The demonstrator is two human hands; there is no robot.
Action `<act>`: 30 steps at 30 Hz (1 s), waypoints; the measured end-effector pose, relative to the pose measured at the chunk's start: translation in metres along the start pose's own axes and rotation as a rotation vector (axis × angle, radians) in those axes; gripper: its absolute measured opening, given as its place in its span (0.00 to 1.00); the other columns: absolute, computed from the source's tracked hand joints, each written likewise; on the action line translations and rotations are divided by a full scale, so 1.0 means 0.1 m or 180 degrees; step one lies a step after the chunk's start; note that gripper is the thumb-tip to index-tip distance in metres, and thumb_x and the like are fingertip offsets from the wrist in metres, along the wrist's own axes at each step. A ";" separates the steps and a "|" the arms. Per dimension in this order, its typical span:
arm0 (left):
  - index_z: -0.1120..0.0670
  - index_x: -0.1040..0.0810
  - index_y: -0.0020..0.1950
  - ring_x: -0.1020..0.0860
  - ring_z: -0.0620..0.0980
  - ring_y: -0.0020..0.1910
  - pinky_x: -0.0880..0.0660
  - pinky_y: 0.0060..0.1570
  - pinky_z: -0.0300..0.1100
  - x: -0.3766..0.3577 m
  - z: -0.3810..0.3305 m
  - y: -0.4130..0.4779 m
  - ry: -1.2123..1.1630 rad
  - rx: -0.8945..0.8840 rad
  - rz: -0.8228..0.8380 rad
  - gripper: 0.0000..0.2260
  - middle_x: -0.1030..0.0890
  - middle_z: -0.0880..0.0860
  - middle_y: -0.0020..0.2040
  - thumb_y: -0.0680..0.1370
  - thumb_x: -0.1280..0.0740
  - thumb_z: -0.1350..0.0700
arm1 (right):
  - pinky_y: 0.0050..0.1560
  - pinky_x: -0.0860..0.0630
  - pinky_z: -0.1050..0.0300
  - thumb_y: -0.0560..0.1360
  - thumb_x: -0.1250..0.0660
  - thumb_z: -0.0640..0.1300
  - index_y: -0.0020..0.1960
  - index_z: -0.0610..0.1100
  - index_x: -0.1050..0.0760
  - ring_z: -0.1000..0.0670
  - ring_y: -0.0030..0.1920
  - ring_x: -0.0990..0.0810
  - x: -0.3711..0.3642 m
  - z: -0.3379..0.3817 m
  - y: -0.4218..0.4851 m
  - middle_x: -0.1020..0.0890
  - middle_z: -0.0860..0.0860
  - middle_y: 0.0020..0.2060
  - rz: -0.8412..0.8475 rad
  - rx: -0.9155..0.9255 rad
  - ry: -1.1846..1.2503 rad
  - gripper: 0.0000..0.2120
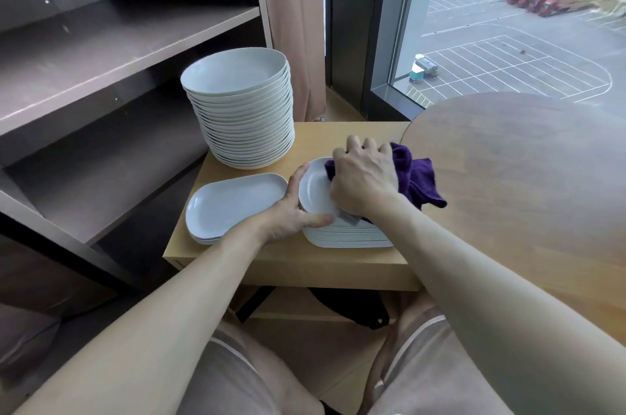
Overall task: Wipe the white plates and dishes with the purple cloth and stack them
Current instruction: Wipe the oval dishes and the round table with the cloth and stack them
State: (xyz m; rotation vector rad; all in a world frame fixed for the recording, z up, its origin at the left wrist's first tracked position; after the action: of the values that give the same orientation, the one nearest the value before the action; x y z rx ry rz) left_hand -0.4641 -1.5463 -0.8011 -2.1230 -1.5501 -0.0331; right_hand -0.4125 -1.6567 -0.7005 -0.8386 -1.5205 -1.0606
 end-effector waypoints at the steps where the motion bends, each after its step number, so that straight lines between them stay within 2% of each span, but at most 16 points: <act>1: 0.33 0.61 0.81 0.32 0.50 0.74 0.35 0.74 0.47 0.00 -0.02 -0.01 0.0038 -0.0030 0.0005 0.55 0.39 0.46 0.78 0.71 0.21 0.44 | 0.57 0.33 0.39 0.75 0.40 0.50 0.54 0.45 0.21 0.40 0.52 0.27 -0.01 0.08 0.00 0.24 0.44 0.54 0.0009 0.0049 0.0070 0.15; 3: 0.31 0.60 0.80 0.36 0.51 0.77 0.36 0.76 0.51 0.02 -0.06 -0.04 0.0164 -0.0069 -0.0051 0.57 0.43 0.43 0.80 0.66 0.21 0.38 | 0.58 0.34 0.40 0.76 0.41 0.51 0.55 0.46 0.20 0.41 0.55 0.28 -0.02 0.18 0.01 0.23 0.44 0.55 0.0043 0.0126 0.0220 0.16; 5: 0.27 0.59 0.78 0.44 0.55 0.81 0.39 0.78 0.59 0.06 -0.08 -0.06 0.0409 -0.0020 -0.0165 0.58 0.47 0.47 0.83 0.61 0.21 0.31 | 0.57 0.36 0.42 0.76 0.40 0.52 0.58 0.49 0.19 0.43 0.56 0.29 -0.02 0.24 0.00 0.23 0.46 0.56 0.0112 0.0250 0.0365 0.16; 8: 0.24 0.61 0.76 0.50 0.57 0.82 0.43 0.78 0.63 0.12 -0.09 -0.08 0.0885 0.0094 -0.0235 0.56 0.47 0.49 0.84 0.61 0.25 0.26 | 0.53 0.39 0.47 0.76 0.39 0.53 0.59 0.52 0.19 0.46 0.56 0.30 0.02 0.29 -0.07 0.22 0.50 0.56 0.0285 0.0517 0.0618 0.16; 9: 0.24 0.63 0.76 0.48 0.57 0.82 0.43 0.78 0.62 0.12 -0.09 -0.09 0.0955 0.0126 -0.0183 0.56 0.47 0.49 0.84 0.62 0.25 0.26 | 0.53 0.39 0.48 0.76 0.39 0.53 0.58 0.53 0.19 0.46 0.56 0.30 0.03 0.31 -0.11 0.22 0.51 0.56 0.0346 0.0617 0.0662 0.15; 11: 0.26 0.66 0.76 0.39 0.56 0.80 0.40 0.77 0.54 0.11 -0.07 -0.11 0.1025 0.0254 -0.0064 0.56 0.42 0.50 0.83 0.65 0.25 0.28 | 0.55 0.38 0.49 0.76 0.38 0.52 0.58 0.54 0.19 0.47 0.58 0.31 0.05 0.34 -0.19 0.22 0.53 0.57 0.0472 0.0758 0.0681 0.14; 13: 0.26 0.68 0.75 0.30 0.55 0.74 0.35 0.70 0.47 0.14 -0.03 -0.13 0.1192 0.0447 -0.0059 0.54 0.35 0.54 0.80 0.68 0.26 0.28 | 0.58 0.36 0.49 0.76 0.37 0.50 0.57 0.54 0.18 0.48 0.59 0.30 0.06 0.31 -0.25 0.22 0.54 0.58 0.0555 0.0795 0.0673 0.14; 14: 0.25 0.69 0.74 0.29 0.55 0.73 0.35 0.69 0.46 0.15 -0.02 -0.14 0.1222 0.0514 -0.0067 0.54 0.33 0.55 0.79 0.68 0.27 0.28 | 0.59 0.35 0.49 0.76 0.38 0.51 0.56 0.54 0.19 0.47 0.59 0.30 0.06 0.26 -0.29 0.22 0.54 0.57 0.0591 0.0781 0.0669 0.13; 18: 0.22 0.67 0.73 0.32 0.54 0.76 0.36 0.74 0.48 0.16 -0.04 -0.17 0.1188 0.0493 -0.0057 0.53 0.37 0.52 0.81 0.66 0.27 0.26 | 0.59 0.30 0.46 0.75 0.40 0.54 0.54 0.54 0.20 0.45 0.57 0.26 0.08 -0.06 -0.40 0.22 0.53 0.52 0.0518 0.0617 0.0566 0.13; 21: 0.22 0.67 0.73 0.34 0.55 0.78 0.38 0.75 0.50 0.16 -0.03 -0.16 0.1260 0.0490 -0.0035 0.52 0.39 0.52 0.82 0.68 0.27 0.27 | 0.54 0.34 0.50 0.75 0.41 0.55 0.55 0.54 0.20 0.45 0.57 0.26 0.05 -0.28 -0.46 0.22 0.52 0.52 0.0336 0.0485 0.0305 0.14; 23: 0.22 0.66 0.73 0.35 0.55 0.78 0.39 0.77 0.51 0.16 -0.03 -0.15 0.1272 0.0489 -0.0026 0.51 0.41 0.51 0.83 0.68 0.27 0.27 | 0.50 0.37 0.49 0.75 0.41 0.55 0.53 0.53 0.20 0.44 0.55 0.27 0.03 -0.36 -0.48 0.22 0.51 0.52 0.0253 0.0399 0.0027 0.14; 25: 0.22 0.66 0.73 0.36 0.55 0.78 0.39 0.77 0.52 0.16 -0.03 -0.15 0.1260 0.0476 -0.0020 0.51 0.42 0.50 0.83 0.68 0.27 0.28 | 0.50 0.37 0.48 0.76 0.41 0.55 0.51 0.52 0.21 0.43 0.53 0.27 0.02 -0.51 -0.46 0.23 0.50 0.51 0.0188 0.0182 -0.0129 0.13; 28: 0.22 0.66 0.73 0.36 0.55 0.78 0.39 0.77 0.51 0.15 -0.02 -0.15 0.1185 0.0440 -0.0005 0.51 0.42 0.50 0.83 0.69 0.27 0.29 | 0.52 0.33 0.46 0.77 0.40 0.55 0.53 0.51 0.21 0.41 0.55 0.26 0.02 -0.81 -0.41 0.23 0.47 0.53 0.0163 -0.0265 0.0029 0.13; 30: 0.22 0.67 0.73 0.34 0.55 0.77 0.38 0.75 0.49 0.14 -0.02 -0.14 0.1181 0.0422 -0.0011 0.51 0.40 0.51 0.82 0.69 0.27 0.28 | 0.50 0.34 0.47 0.78 0.40 0.55 0.54 0.51 0.21 0.41 0.55 0.26 0.01 -0.85 -0.37 0.23 0.47 0.54 0.0158 -0.0352 0.0124 0.14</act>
State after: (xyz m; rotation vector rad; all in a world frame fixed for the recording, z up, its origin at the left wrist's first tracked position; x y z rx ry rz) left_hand -0.4715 -1.5313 -0.7900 -1.8831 -1.2989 -0.2997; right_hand -0.4158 -1.7490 -0.7020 -0.9222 -1.4117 -1.1263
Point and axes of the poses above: each hand's wrist, its own y-axis towards the middle knuckle, its own x-axis out of the back of the hand, z = x × y, the point moved 10 cm from there along y, towards the middle knuckle
